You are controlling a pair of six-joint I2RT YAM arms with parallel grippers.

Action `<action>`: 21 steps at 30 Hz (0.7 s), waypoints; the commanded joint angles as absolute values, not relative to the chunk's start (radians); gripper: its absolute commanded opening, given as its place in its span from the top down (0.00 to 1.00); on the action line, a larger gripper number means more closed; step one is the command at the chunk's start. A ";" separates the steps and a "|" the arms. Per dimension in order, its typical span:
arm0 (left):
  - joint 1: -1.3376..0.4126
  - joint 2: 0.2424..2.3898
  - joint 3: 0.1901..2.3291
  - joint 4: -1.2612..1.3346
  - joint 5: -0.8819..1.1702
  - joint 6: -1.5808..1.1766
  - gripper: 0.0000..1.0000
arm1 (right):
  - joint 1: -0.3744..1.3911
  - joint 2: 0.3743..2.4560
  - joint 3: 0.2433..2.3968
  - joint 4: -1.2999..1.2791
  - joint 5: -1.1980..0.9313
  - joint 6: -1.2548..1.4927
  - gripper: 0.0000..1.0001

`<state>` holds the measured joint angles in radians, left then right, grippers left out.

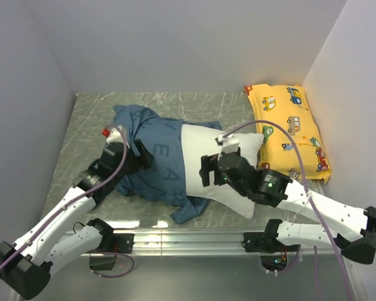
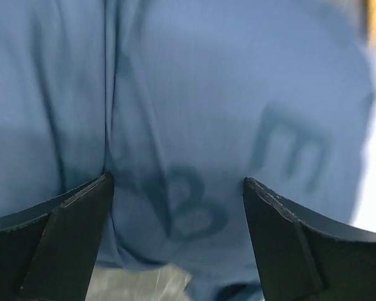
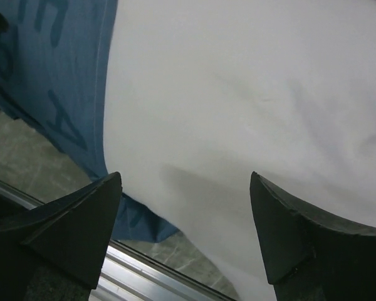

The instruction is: Remove the pillowcase from the pillow

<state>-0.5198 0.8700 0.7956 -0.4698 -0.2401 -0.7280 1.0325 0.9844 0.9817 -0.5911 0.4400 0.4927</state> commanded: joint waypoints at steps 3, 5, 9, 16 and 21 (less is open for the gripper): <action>-0.615 0.824 0.594 -0.275 -0.233 -0.868 0.07 | 1.138 1.146 0.966 -0.598 0.583 0.471 0.09; -0.618 0.836 0.556 -0.192 -0.232 -0.885 0.01 | 1.158 1.230 0.953 -0.568 0.621 0.479 0.08; -0.620 0.890 0.563 -0.158 -0.343 -0.884 0.27 | 1.163 1.365 0.956 -0.557 0.698 0.497 0.18; -0.635 0.769 0.708 -0.385 -0.531 -0.819 1.00 | 1.161 1.347 1.148 -0.669 0.657 0.463 1.00; -0.643 0.710 1.000 -0.564 -0.536 -0.681 1.00 | 1.178 1.181 1.369 -0.706 0.304 0.342 1.00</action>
